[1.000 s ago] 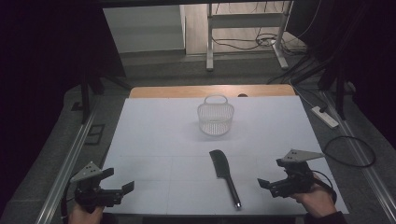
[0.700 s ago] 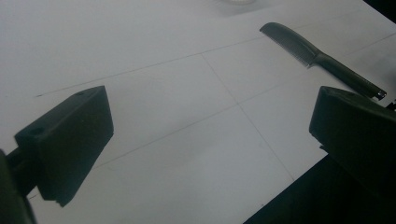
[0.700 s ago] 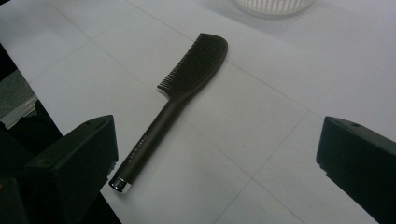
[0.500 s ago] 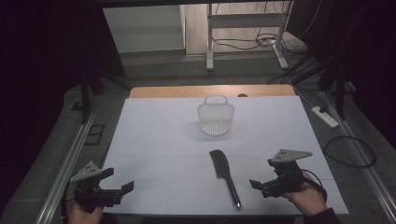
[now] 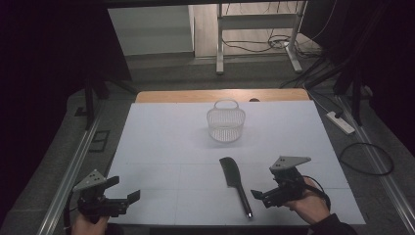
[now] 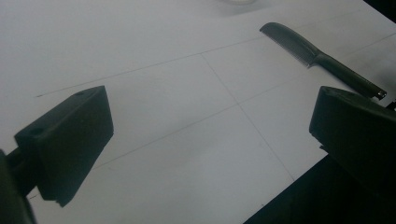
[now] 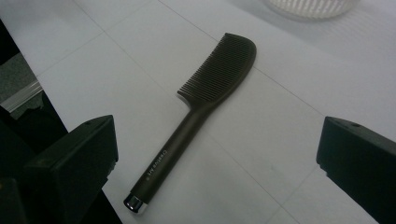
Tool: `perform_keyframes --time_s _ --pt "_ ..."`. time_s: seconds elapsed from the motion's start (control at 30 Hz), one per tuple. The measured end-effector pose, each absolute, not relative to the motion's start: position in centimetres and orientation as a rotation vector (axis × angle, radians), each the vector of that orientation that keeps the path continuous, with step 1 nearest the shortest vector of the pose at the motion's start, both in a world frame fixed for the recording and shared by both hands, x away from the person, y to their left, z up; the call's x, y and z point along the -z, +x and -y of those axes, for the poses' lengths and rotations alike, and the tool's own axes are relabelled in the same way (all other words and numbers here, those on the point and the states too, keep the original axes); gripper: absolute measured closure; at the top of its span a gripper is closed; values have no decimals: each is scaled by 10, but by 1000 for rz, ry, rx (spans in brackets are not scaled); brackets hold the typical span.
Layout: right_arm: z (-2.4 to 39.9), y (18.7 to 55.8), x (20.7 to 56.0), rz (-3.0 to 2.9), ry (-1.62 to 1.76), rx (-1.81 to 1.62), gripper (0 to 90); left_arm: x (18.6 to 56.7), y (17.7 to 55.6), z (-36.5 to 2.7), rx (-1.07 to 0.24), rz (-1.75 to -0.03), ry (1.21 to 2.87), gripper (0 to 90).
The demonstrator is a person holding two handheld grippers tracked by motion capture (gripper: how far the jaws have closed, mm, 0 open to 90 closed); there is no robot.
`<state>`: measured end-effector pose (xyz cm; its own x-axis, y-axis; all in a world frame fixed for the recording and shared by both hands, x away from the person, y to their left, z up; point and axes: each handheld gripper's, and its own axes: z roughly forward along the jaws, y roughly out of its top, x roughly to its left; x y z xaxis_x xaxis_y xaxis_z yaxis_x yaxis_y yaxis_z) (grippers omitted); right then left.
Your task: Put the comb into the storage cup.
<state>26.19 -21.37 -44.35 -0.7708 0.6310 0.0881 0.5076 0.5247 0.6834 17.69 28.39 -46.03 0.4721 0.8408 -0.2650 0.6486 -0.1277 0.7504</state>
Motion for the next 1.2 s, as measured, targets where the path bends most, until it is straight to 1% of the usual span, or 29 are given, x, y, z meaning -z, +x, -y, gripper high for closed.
perform_keyframes --time_s 1.2 --pt "156 269 454 -2759 883 -894 0 460 177 -284 -274 -1247 1850 3"
